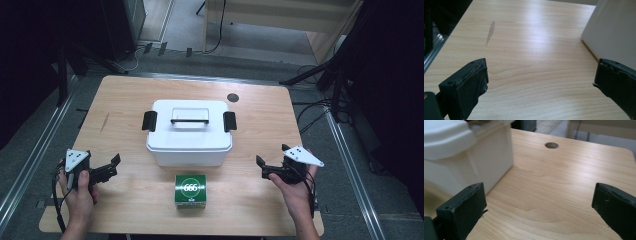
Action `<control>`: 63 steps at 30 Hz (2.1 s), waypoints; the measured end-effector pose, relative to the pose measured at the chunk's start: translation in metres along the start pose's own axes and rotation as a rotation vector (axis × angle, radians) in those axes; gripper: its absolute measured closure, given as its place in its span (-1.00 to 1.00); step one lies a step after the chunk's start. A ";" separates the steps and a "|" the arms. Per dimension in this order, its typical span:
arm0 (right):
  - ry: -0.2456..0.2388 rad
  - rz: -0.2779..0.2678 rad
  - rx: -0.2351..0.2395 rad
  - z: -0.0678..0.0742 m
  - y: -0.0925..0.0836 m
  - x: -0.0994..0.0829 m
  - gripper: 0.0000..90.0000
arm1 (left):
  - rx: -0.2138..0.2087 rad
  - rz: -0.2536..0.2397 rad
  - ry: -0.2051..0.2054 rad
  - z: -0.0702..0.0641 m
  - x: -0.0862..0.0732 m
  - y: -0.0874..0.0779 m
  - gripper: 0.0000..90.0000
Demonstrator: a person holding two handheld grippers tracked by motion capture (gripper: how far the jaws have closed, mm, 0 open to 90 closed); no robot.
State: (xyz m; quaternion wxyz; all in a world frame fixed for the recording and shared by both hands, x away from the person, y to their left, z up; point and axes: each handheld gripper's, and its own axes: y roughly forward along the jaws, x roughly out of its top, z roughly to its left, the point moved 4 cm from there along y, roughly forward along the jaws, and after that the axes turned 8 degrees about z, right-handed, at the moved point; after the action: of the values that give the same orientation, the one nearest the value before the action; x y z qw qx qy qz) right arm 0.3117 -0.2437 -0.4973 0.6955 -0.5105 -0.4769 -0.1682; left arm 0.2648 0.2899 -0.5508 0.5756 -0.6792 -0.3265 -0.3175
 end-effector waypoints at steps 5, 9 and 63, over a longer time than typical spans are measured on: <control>-0.063 0.017 0.061 0.003 -0.008 0.012 -1.00 | 0.025 0.021 0.034 0.003 -0.006 0.005 -1.00; -0.116 0.038 0.125 0.008 -0.013 0.025 -1.00 | 0.015 0.035 0.024 0.007 -0.011 0.010 -1.00; -0.883 0.641 0.389 0.093 0.061 0.183 -0.44 | -0.037 0.060 0.032 0.006 -0.011 0.018 -1.00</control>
State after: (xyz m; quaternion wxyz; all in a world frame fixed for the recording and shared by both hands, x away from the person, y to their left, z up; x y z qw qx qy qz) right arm 0.3992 -0.0902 -0.3758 0.5278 -0.5140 -0.5656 0.3705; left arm 0.2731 0.2926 -0.5709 0.5775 -0.6939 -0.2909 -0.3169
